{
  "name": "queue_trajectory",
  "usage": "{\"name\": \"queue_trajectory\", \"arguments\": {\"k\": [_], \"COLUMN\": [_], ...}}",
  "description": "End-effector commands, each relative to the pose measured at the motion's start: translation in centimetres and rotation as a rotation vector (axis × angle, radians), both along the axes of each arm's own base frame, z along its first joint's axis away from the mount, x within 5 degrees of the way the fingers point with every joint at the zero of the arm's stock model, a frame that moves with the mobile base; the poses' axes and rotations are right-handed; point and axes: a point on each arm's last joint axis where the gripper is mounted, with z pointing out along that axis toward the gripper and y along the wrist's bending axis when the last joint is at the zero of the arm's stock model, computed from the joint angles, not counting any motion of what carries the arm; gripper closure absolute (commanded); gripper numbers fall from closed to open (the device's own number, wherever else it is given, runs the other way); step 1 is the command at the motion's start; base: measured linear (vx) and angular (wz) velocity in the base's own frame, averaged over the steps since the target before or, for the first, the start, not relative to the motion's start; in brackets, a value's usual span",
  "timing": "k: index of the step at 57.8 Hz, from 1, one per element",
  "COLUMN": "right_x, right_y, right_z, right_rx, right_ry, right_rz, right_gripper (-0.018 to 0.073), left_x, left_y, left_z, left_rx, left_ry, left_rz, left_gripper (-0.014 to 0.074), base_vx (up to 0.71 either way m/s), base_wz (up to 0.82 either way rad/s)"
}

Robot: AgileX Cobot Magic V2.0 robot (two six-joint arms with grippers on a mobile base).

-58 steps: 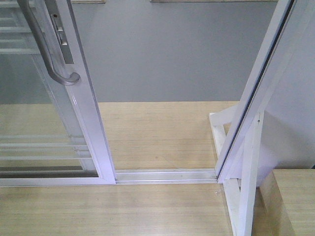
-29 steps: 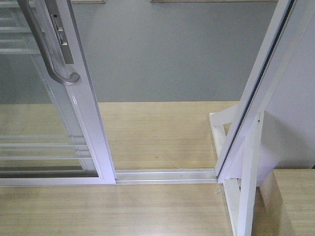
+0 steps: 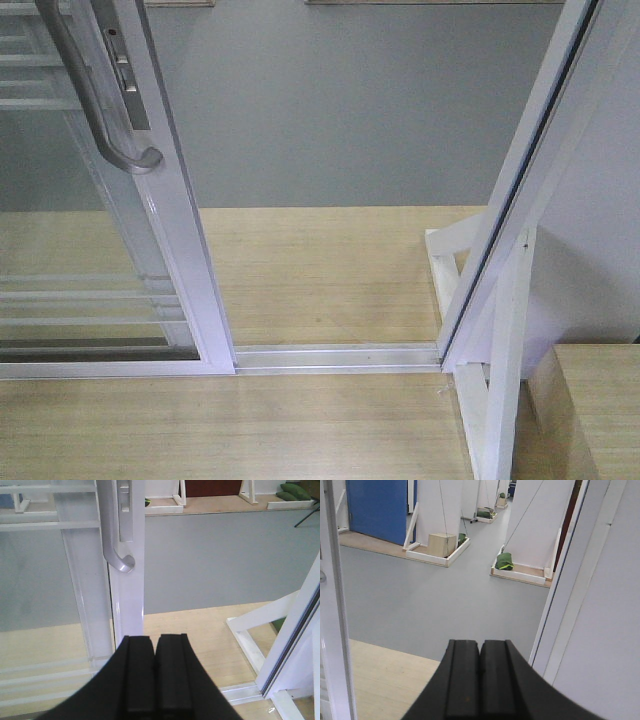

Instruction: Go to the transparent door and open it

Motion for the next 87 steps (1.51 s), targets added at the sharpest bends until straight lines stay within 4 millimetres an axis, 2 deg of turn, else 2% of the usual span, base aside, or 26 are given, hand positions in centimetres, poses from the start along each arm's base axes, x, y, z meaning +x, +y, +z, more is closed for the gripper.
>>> {"name": "queue_trajectory", "arguments": {"k": [1, 12, 20, 25, 37, 39, 47, 87], "right_x": [0.0, 0.0, 0.0, -0.1, 0.0, 0.0, 0.0, 0.0], "right_y": [-0.1, -0.1, -0.1, -0.1, -0.1, -0.1, -0.1, -0.1], "right_z": [1.5, 1.5, 1.5, 1.5, 1.5, 1.4, 1.4, 1.5], "right_rx": [0.027, 0.027, 0.027, 0.026, 0.025, 0.025, 0.025, 0.026], "right_ry": [-0.085, -0.085, -0.084, -0.079, -0.078, -0.077, -0.077, -0.077], "right_rz": [-0.022, -0.022, -0.022, -0.02, -0.02, -0.02, -0.02, -0.019], "right_gripper": [0.0561, 0.0561, 0.0561, 0.0561, 0.0561, 0.0561, 0.0561, 0.0561], "left_x": [0.2, 0.2, 0.1, 0.0, 0.0, 0.1, 0.0, 0.0], "left_y": [0.0, 0.0, 0.3, 0.4, 0.5, 0.4, 0.4, 0.4], "left_z": [1.4, 1.5, 1.0, -0.7, -6.9, -7.2, -7.4, -7.4], "left_rx": [-0.036, -0.016, 0.043, 0.035, 0.003, 0.004, 0.012, 0.012], "left_ry": [-0.083, -0.09, -0.196, -0.257, -0.35, -0.321, -0.263, -0.261], "left_rz": [0.005, 0.005, 0.017, 0.025, 0.043, 0.042, 0.036, 0.037], "left_gripper": [0.0596, 0.0596, 0.0596, 0.0596, 0.0596, 0.0596, 0.0596, 0.0596], "base_vx": [0.0, 0.0, 0.0, 0.0, 0.0, 0.0, 0.0, 0.0], "base_wz": [0.0, 0.0, 0.0, 0.0, 0.0, 0.0, 0.0, 0.0]}}
